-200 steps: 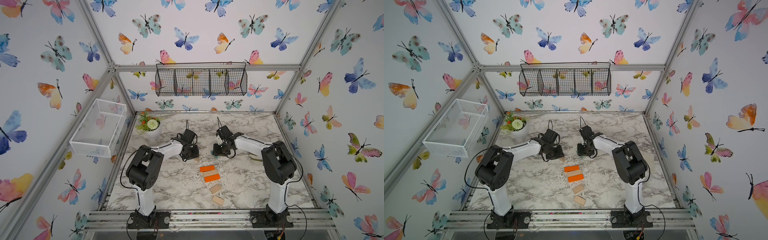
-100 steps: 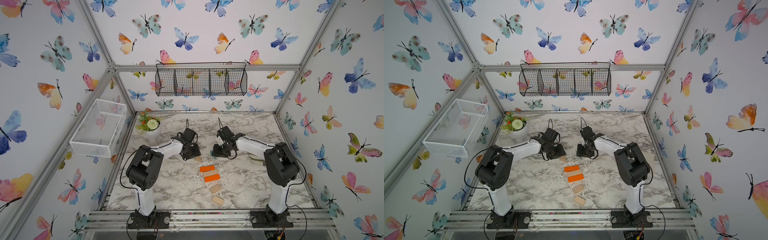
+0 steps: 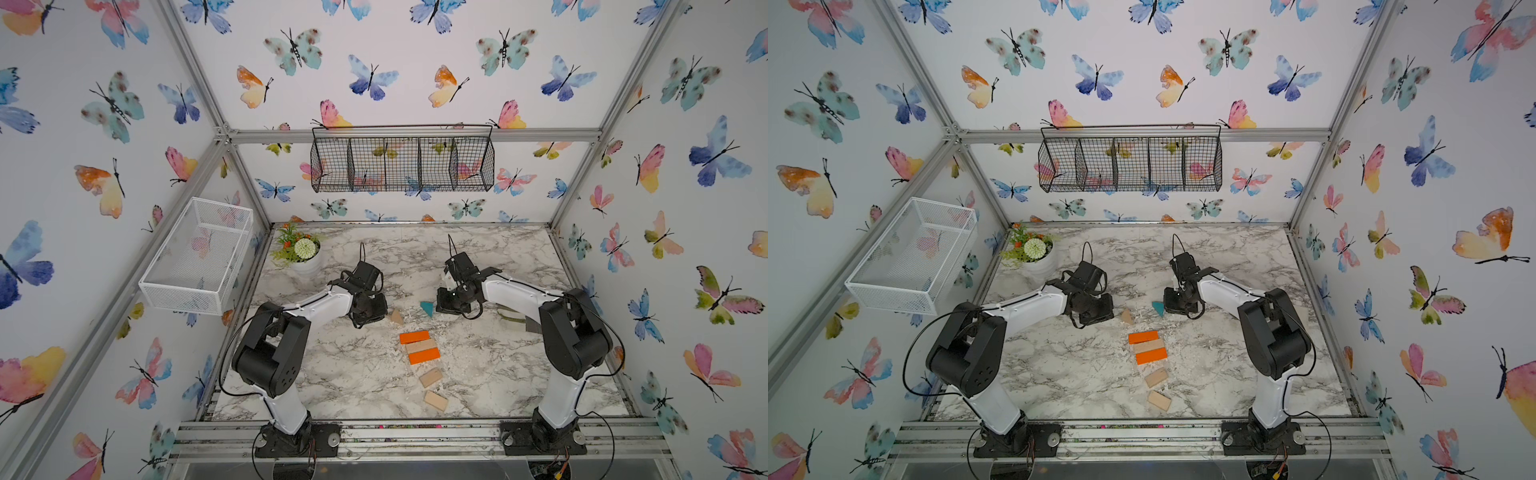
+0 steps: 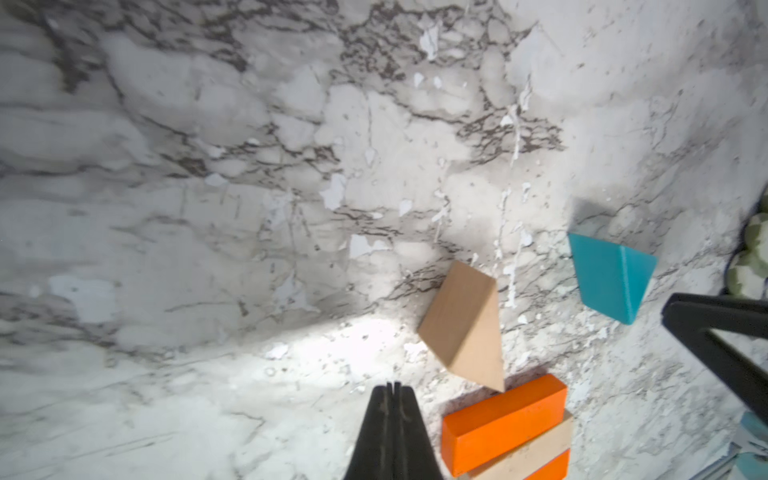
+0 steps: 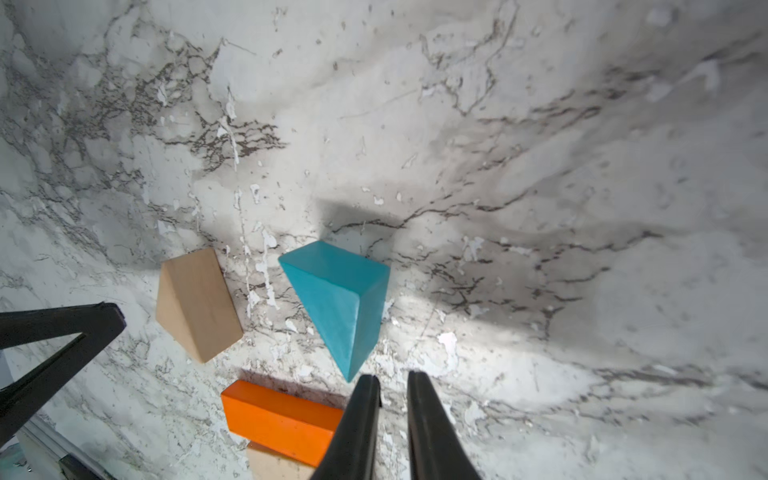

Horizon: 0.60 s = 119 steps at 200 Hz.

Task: Assemble a carrot with building blocks
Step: Adjust the building block at the center of the board.

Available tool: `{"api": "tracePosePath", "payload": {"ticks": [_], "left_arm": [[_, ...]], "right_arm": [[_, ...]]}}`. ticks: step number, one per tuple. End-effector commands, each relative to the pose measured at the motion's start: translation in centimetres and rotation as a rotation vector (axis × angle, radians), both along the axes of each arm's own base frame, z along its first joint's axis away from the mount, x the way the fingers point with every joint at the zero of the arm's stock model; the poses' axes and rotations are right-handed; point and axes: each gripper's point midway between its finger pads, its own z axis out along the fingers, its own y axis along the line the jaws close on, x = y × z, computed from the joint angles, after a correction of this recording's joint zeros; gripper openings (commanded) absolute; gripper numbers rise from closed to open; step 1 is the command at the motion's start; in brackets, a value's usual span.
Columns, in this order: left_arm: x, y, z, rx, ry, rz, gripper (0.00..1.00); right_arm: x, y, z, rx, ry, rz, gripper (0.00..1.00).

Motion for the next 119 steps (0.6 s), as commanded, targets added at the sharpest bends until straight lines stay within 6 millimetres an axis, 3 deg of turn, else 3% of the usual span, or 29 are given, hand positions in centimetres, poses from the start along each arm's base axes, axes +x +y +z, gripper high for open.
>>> {"api": "tracePosePath", "payload": {"ticks": [1, 68, 119], "left_arm": [[-0.7, 0.4, -0.4, -0.001, 0.009, 0.002, 0.0], [-1.8, -2.5, -0.6, -0.173, 0.025, -0.027, 0.0], [-1.5, -4.7, -0.4, -0.223, 0.024, -0.058, 0.0]], "right_arm": [[-0.4, -0.1, -1.4, -0.016, 0.04, 0.009, 0.18], [-1.1, 0.9, -1.8, 0.044, 0.057, 0.045, 0.16], [-1.3, 2.7, -2.3, 0.073, 0.077, 0.099, 0.15]]}}
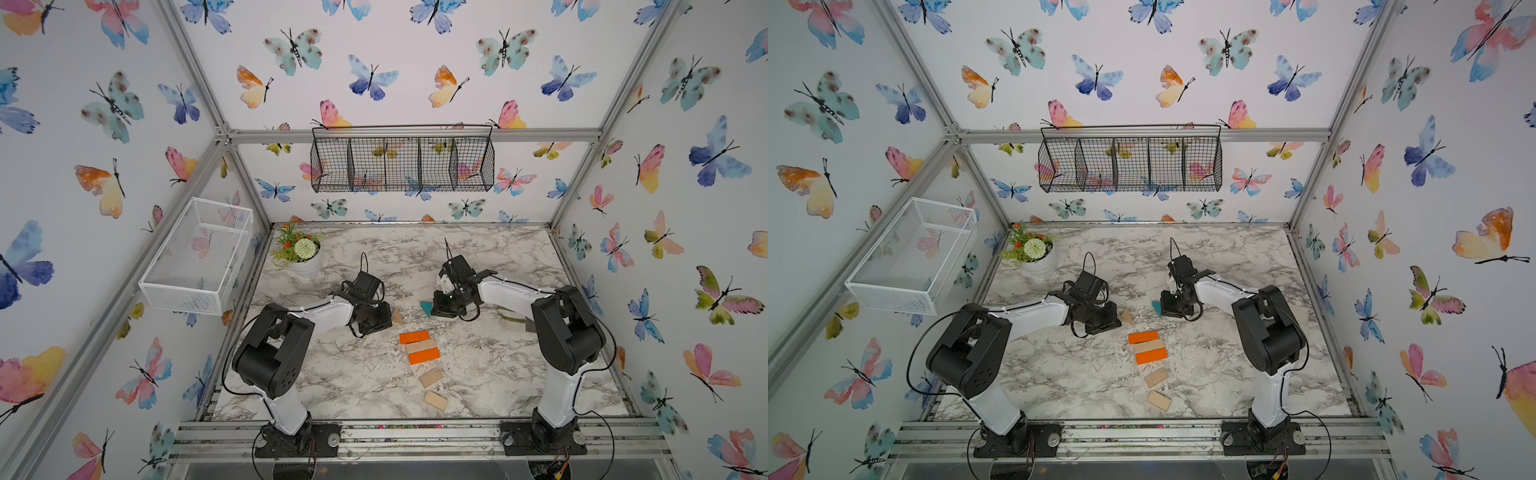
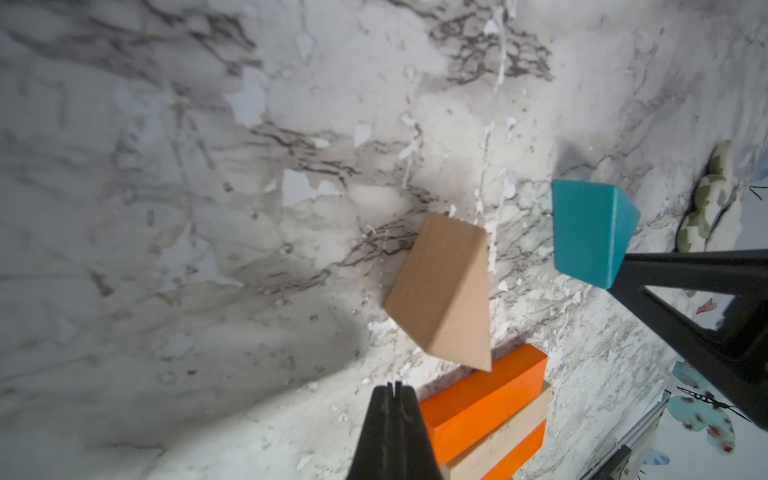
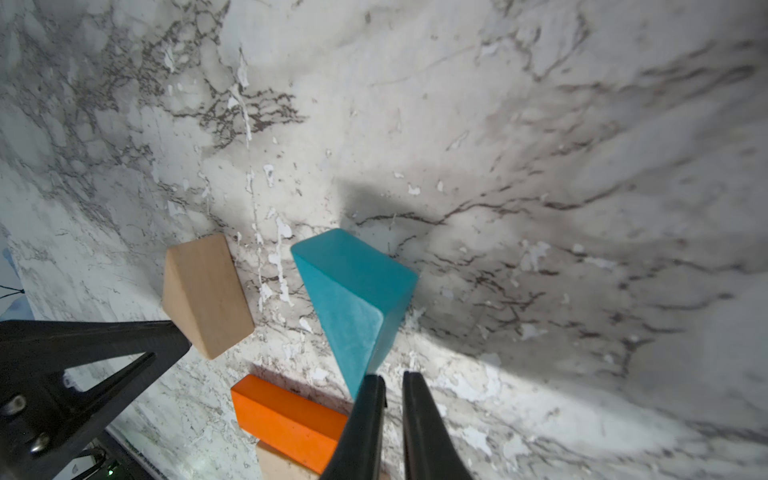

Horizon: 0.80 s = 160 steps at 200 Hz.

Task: Assemble a carrot with building blocks
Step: Adjust the building block at the center of the board.

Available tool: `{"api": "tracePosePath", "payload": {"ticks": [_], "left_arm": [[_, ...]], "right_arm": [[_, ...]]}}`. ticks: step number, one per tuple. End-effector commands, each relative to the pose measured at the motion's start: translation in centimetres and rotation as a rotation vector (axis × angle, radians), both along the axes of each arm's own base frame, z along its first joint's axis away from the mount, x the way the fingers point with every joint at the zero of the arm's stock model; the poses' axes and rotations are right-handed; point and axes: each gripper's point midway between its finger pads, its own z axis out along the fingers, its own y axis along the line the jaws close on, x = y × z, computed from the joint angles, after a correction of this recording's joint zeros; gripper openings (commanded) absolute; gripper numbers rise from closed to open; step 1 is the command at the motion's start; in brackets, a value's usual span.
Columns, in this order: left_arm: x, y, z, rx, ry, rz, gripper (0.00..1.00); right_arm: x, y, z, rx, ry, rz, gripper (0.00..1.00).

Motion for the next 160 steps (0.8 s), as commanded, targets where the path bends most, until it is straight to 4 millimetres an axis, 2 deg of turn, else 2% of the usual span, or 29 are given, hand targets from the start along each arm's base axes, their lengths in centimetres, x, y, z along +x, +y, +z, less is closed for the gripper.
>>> {"api": "tracePosePath", "payload": {"ticks": [1, 90, 160], "left_arm": [[0.5, -1.8, 0.8, -0.071, -0.004, -0.017, 0.0], [1.7, -3.5, -0.1, -0.121, 0.007, -0.018, 0.0], [2.5, -4.0, 0.4, -0.123, -0.009, -0.032, 0.0]], "right_arm": [[-0.6, 1.1, -0.8, 0.012, 0.028, 0.05, 0.14], [-0.4, 2.3, -0.6, 0.019, 0.015, 0.1, 0.14], [-0.3, 3.1, -0.6, 0.033, 0.019, 0.125, 0.14]]}}
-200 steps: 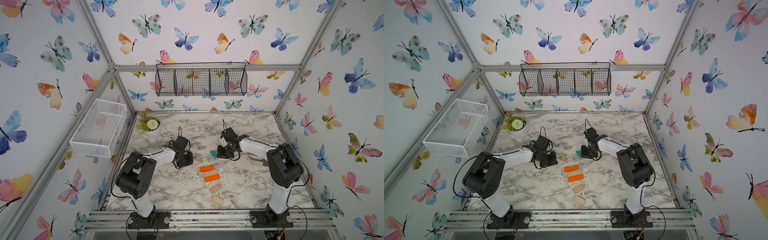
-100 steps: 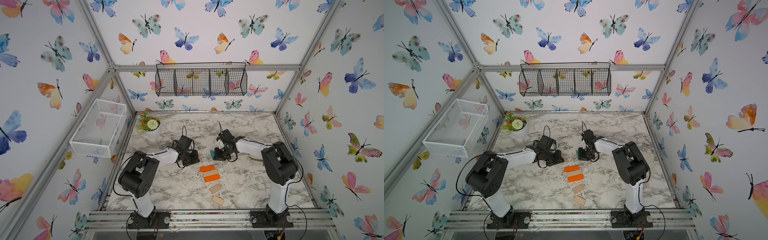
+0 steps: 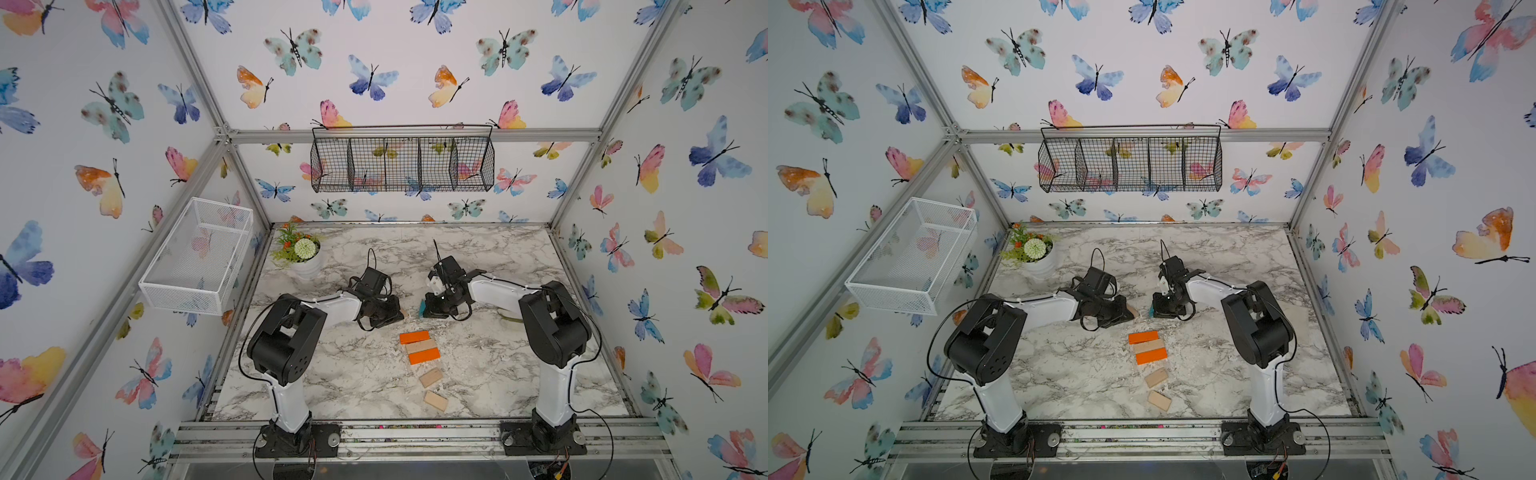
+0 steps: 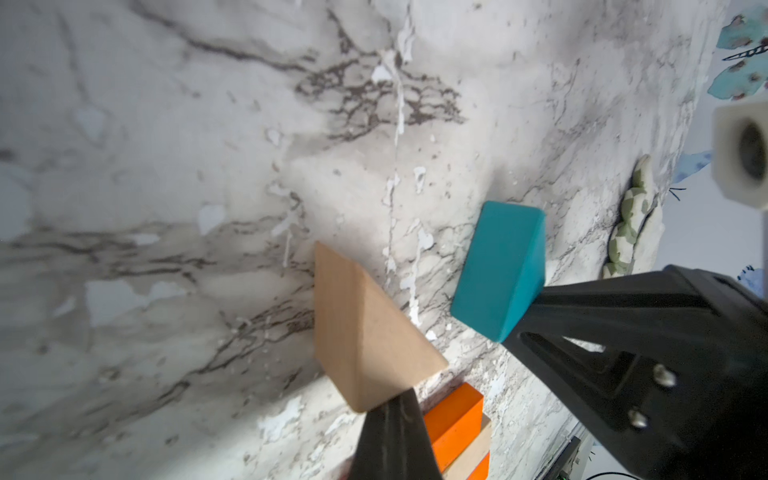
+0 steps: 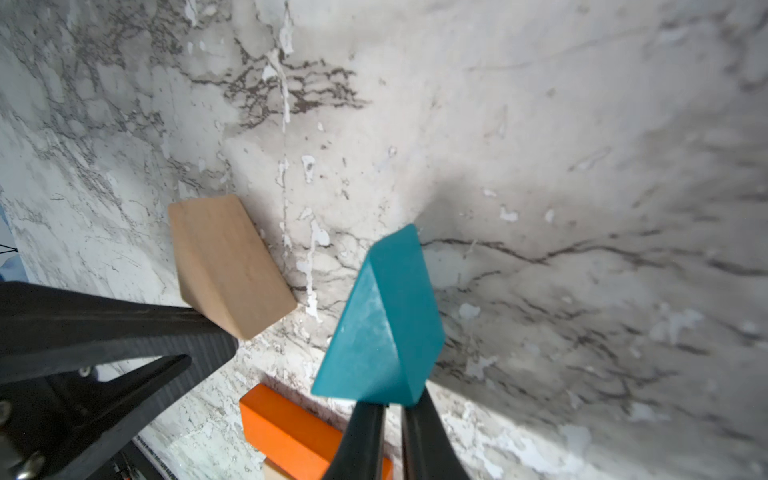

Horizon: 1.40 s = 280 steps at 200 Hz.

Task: Assemble a carrot with building blocks
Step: Adjust the building block at the center of the board.

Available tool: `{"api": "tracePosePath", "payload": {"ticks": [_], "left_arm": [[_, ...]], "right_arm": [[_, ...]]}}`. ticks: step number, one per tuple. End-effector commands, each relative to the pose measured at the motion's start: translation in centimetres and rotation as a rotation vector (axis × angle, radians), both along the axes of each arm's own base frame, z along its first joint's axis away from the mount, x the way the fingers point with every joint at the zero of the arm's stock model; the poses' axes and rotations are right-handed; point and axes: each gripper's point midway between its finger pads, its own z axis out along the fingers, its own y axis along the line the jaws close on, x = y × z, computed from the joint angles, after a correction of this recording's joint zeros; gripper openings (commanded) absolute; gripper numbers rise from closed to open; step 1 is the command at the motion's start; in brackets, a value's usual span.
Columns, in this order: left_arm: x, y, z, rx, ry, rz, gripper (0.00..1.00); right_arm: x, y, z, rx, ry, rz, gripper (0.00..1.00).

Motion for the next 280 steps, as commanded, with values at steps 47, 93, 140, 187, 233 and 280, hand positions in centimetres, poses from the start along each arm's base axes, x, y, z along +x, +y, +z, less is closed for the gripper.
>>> {"api": "tracePosePath", "payload": {"ticks": [47, 93, 140, 187, 233, 280], "left_arm": [[-0.1, -0.4, 0.2, -0.003, 0.0, -0.024, 0.0], [-0.6, 0.1, 0.6, 0.008, -0.008, -0.026, 0.0], [-1.2, 0.6, 1.1, 0.015, -0.016, -0.029, 0.0], [-2.3, 1.5, 1.2, 0.042, -0.02, -0.033, 0.0], [-3.7, 1.6, 1.6, 0.077, -0.035, -0.073, 0.17], [-5.4, 1.6, 1.6, 0.119, -0.047, -0.113, 0.19]], "right_arm": [[-0.5, 1.8, 0.6, 0.065, 0.027, 0.042, 0.15], [-0.8, 2.5, 1.0, 0.099, 0.034, 0.043, 0.15], [-0.6, 3.0, 1.2, 0.122, 0.027, 0.039, 0.15], [-0.2, 3.1, 2.4, 0.146, -0.029, 0.044, 0.16], [-0.2, 3.1, 2.8, 0.154, -0.064, 0.063, 0.18], [-2.5, 2.1, 4.8, 0.136, -0.081, 0.112, 0.29]]}}
